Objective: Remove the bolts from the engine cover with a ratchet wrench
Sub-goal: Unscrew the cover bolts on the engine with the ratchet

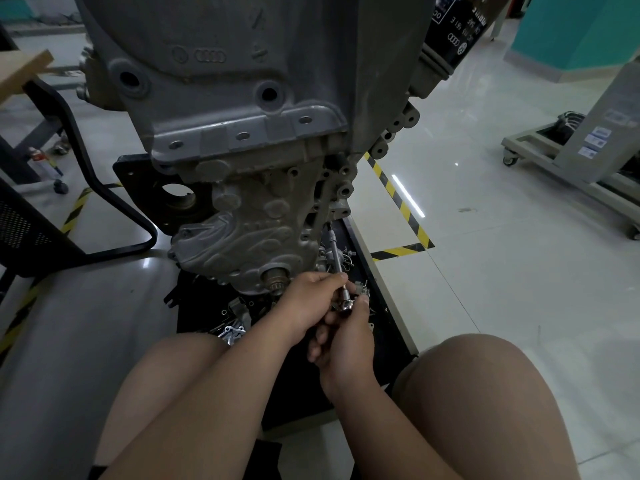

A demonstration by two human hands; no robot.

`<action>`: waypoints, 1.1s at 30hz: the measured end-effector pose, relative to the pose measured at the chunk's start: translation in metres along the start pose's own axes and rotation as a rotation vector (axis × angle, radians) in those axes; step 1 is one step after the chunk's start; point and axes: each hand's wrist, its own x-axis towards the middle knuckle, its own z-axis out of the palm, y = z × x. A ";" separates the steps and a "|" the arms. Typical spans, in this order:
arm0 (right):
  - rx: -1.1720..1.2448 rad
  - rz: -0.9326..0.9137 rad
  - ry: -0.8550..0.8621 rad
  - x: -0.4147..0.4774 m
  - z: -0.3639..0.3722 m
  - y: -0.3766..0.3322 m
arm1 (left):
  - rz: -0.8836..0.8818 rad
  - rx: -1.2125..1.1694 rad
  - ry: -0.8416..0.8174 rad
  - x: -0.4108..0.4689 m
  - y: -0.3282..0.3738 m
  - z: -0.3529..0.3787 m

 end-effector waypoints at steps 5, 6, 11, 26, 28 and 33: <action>-0.024 0.024 0.006 0.001 0.001 0.000 | 0.029 -0.002 0.010 -0.003 -0.001 0.000; -0.044 0.018 0.008 0.001 0.001 0.000 | 0.030 -0.004 0.009 -0.003 -0.001 0.000; -0.216 -0.104 0.052 0.001 -0.001 -0.001 | 0.065 -0.041 0.007 -0.004 -0.001 0.001; -0.346 -0.399 0.077 -0.008 -0.004 -0.002 | 0.103 -0.071 0.053 -0.002 0.002 0.003; -0.372 -0.430 0.069 -0.008 -0.005 -0.001 | 0.106 -0.090 0.042 -0.003 0.002 0.003; -0.427 -0.405 0.098 -0.003 -0.008 -0.001 | 0.104 -0.079 0.064 -0.004 0.001 0.002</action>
